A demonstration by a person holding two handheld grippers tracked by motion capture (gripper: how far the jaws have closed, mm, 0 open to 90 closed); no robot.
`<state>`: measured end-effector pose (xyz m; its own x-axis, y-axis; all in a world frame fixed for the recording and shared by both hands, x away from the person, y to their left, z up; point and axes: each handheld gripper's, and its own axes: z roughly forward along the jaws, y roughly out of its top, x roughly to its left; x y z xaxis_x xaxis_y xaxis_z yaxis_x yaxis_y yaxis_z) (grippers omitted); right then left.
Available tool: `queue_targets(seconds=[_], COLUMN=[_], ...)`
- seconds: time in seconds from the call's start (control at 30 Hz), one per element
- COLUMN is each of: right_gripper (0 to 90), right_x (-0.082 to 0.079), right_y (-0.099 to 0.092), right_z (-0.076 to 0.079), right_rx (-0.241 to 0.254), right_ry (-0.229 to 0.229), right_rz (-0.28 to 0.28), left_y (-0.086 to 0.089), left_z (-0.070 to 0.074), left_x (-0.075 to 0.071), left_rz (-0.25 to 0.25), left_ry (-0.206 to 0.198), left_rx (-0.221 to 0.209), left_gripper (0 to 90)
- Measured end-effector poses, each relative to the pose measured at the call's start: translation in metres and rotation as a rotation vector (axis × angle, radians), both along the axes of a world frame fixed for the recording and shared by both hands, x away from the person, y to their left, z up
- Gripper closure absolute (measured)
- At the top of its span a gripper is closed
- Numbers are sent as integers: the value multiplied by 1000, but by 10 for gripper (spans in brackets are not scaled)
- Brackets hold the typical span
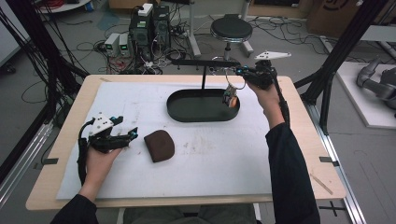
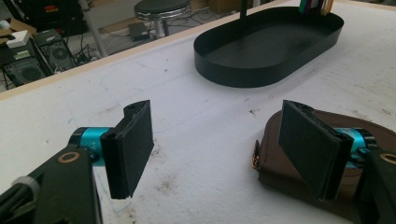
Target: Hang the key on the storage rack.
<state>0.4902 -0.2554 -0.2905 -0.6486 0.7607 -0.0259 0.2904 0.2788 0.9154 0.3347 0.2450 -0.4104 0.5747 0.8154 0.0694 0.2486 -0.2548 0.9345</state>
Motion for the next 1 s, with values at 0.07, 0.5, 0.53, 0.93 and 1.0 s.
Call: queue_targets(seconds=[0.07,0.5,0.53,0.93,1.0], right_gripper=[883,883,883,882,881], right_x=[3,14,15,20,21], right_y=[-1,-3,-4,-6,-6], right_z=[-3,-12,-13,-18,-19], right_rx=[-2,14,15,26,27], right_ry=[15,33,38,44,45], right_rz=[-8,-30,-32,-44,-41], left_y=[0,-1,-1,0,0], left_z=[0,-1,-1,-3,-3], left_x=[0,0,0,-2,-2], left_rz=[0,-2,-3,2,4], left_ry=[0,8,9,3,6], left_rx=[0,7,6,6,4], left_gripper=[268,268,268,268,268])
